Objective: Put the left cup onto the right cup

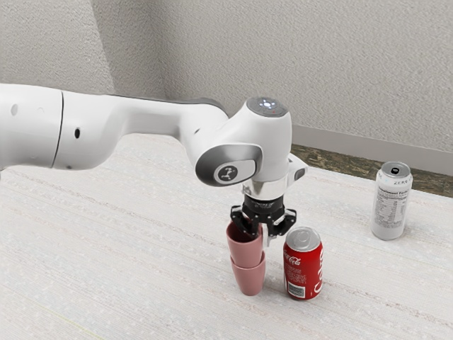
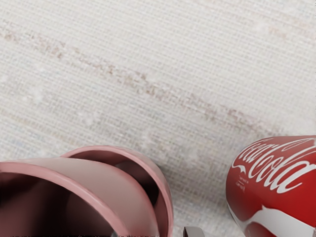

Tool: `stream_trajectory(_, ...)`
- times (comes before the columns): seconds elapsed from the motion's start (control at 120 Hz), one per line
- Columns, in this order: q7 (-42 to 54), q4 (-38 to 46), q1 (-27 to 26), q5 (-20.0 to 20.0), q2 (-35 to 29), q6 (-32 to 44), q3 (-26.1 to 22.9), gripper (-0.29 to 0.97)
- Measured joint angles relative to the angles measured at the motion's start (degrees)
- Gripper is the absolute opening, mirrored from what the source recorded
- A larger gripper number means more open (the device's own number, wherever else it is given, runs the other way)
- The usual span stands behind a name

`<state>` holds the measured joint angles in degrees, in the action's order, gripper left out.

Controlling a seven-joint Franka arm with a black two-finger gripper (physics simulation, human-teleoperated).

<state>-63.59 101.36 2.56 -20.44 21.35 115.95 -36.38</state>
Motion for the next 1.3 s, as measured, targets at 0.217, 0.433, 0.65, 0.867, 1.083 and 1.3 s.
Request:
stream_trajectory(0.217,-0.08,0.0,0.0,0.04,0.05,0.79,0.0,0.46)
stream_trajectory(0.433,-0.14,-0.35,-0.04,0.04,-1.32,0.39,0.0,0.57)
stream_trajectory(0.65,0.0,-0.61,-0.19,0.05,-5.15,-1.67,0.0,0.62)
stream_trajectory(0.867,2.44,-0.39,-0.13,2.36,-10.63,-4.23,5.78,0.63)
stream_trajectory(1.083,9.04,-0.16,0.04,8.34,-15.44,-6.29,17.02,0.64)
stream_trajectory(1.3,17.44,-0.38,-0.1,12.14,-21.72,-10.87,26.55,0.65)
